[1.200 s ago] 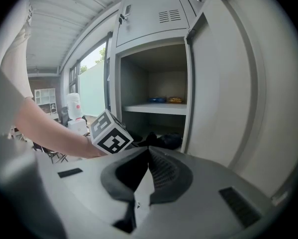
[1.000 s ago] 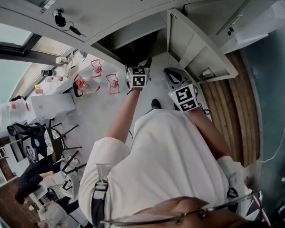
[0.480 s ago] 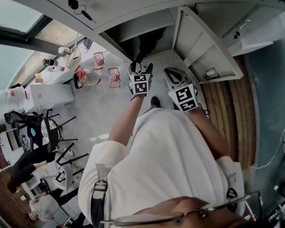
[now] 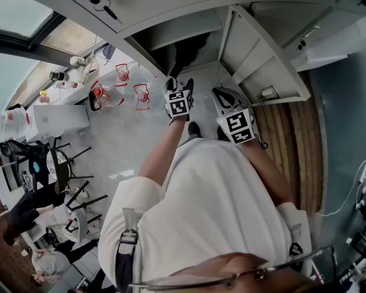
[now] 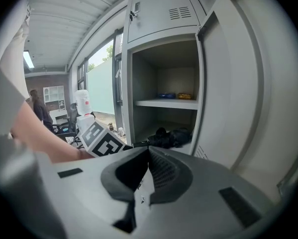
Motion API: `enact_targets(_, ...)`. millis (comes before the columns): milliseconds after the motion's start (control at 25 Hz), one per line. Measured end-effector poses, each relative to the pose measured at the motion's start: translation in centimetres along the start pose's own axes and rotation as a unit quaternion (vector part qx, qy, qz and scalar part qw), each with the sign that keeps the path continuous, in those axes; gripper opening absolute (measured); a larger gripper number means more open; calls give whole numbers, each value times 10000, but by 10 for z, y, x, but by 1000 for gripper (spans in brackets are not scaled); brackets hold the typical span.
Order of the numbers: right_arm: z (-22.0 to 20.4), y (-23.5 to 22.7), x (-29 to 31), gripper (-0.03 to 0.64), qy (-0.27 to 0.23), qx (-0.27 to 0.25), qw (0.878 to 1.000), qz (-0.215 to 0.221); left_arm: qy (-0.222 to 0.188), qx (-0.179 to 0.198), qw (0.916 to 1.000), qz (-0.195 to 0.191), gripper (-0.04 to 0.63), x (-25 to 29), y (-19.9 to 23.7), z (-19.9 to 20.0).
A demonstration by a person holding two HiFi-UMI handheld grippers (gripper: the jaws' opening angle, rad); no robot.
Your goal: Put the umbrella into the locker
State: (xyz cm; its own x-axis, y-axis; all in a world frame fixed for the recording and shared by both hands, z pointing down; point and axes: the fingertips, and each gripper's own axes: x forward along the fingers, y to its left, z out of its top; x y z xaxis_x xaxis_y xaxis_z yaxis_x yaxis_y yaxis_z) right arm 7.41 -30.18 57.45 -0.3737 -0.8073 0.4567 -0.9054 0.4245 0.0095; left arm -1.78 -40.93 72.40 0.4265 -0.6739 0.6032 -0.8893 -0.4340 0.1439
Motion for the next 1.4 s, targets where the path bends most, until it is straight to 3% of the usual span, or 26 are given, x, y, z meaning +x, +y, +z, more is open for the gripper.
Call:
enact_targets(200, -5, 2, 0, 6, 54, -15, 10000, 65, 25, 61, 9999, -97, 298, 10, -18, 8)
enact_targets(560, -9, -12, -9, 6, 77, -103, 9999, 86, 39, 170, 9989, -441, 298, 40, -35, 31)
enact_targets(800, -12, -17, -14, 6, 23, -214, 9993, 318, -73, 254, 9990, -370, 298, 41, -32, 31)
enact_targets(1280, -20, 3, -27, 6, -165, -482, 9919, 1166, -789, -62, 9964, -299, 296, -51, -46, 34)
enact_targets(1400, -22, 13, -26, 6, -204, -499, 9894, 1351, -1080, -129, 9937, -283, 230, -86, -49, 36)
